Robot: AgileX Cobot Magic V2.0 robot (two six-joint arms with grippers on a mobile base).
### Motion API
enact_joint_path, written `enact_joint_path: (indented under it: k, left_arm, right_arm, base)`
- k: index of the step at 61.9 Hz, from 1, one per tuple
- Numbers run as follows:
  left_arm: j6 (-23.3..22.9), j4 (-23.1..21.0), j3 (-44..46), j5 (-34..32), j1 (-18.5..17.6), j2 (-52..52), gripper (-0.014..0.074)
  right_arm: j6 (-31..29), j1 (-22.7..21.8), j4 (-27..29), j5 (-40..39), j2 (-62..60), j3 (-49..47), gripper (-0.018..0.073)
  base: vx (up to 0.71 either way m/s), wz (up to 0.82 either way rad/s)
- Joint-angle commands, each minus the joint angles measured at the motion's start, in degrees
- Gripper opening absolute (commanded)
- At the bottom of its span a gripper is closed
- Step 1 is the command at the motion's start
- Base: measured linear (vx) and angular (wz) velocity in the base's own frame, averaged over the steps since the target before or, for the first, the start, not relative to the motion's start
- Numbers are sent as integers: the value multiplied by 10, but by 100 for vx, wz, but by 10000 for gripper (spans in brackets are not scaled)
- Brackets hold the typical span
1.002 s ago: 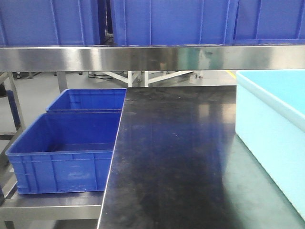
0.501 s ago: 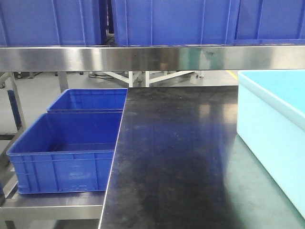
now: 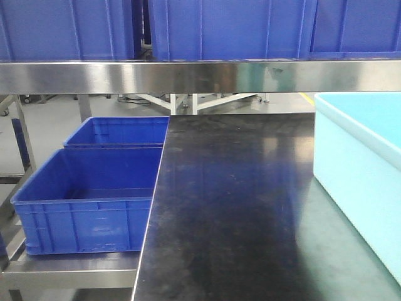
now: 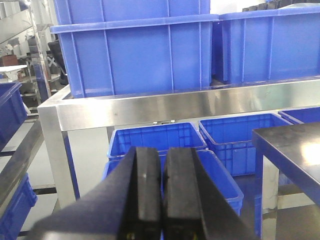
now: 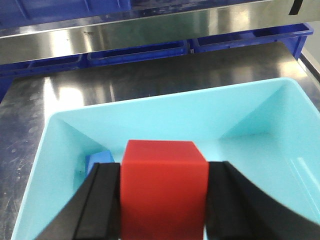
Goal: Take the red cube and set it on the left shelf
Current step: 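Raise the held red cube out of the bin as the base turns away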
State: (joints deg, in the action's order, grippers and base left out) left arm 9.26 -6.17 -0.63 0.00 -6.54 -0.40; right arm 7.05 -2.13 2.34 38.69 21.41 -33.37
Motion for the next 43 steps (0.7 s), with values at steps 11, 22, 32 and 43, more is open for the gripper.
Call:
enact_joint_path:
  k: [11,22,32,43]
  left_arm:
    - [-1,-6,-13,-48,-5,5,106]
    - [-1,-6,-13,-48,-5,5,106]
    - [-1,-6,-13,-48,-5,5,106]
    - [-1,-6,-13,-48,-5,5,106]
  right_arm:
    - [-4,0,-1,-45,3,-17,51]
    - [-4,0,-1,-44,3,-17,51]
    - [-4,0,-1,-44,3,-17,51]
    - [-4,0,-1,-44,3,-17,51]
  base:
    - [-2,11]
    - [-3,20]
    - [-8,24]
    - [-10,30]
